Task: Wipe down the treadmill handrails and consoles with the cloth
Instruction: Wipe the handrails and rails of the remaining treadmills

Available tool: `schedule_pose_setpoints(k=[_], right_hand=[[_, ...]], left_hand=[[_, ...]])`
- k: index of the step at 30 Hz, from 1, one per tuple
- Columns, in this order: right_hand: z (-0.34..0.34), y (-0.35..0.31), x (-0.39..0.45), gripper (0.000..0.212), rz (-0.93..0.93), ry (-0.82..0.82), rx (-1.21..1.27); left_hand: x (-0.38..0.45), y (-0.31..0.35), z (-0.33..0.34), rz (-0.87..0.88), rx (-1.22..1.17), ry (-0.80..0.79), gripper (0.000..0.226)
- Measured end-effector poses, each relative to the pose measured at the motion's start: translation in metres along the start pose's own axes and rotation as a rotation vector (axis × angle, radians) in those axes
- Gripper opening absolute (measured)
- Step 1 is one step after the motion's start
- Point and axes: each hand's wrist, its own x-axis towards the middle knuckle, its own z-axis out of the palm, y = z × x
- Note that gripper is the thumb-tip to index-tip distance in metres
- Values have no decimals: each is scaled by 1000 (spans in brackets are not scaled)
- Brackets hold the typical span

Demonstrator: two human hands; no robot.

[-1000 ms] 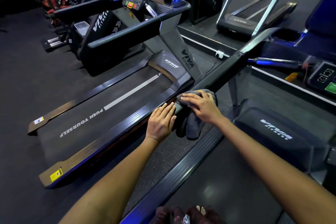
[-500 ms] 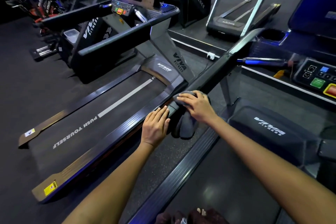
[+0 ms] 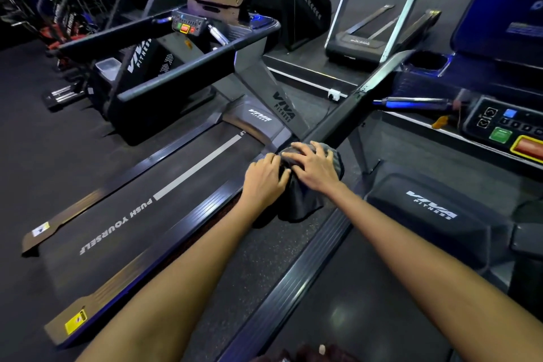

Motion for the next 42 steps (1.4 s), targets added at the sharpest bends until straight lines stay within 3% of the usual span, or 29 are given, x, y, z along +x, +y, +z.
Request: schedule_pose_setpoints(k=[3, 6, 9, 14, 19, 22, 27, 30, 35, 42], right_hand=[[-2, 7, 14, 30, 67, 67, 72], [2, 1, 20, 29, 157, 133, 65], [16, -6, 7, 36, 165, 157, 55], [19, 18, -2, 50, -99, 271, -29], [-2, 41, 31, 34, 133, 212, 46], [7, 28, 22, 36, 213, 217, 161], [18, 17, -6, 56, 94, 238, 131], [7, 40, 7, 50, 39, 221, 72], [-3, 49, 28, 33, 274, 239, 179], [29, -10, -23, 37, 133, 231, 155]], left_hand=[[-5, 3, 20, 0, -58, -78, 81], [-2, 1, 23, -28, -95, -80, 94], [-3, 1, 23, -11, -107, -81, 94], [-4, -1, 24, 33, -214, -54, 85], [-7, 0, 22, 40, -200, -38, 85], [-7, 0, 22, 43, -192, -24, 85], [-6, 2, 18, 86, -109, -92, 91], [-6, 1, 20, 105, -79, -148, 94], [-6, 0, 20, 90, -126, -128, 95], [-4, -2, 23, 37, -257, -72, 95]])
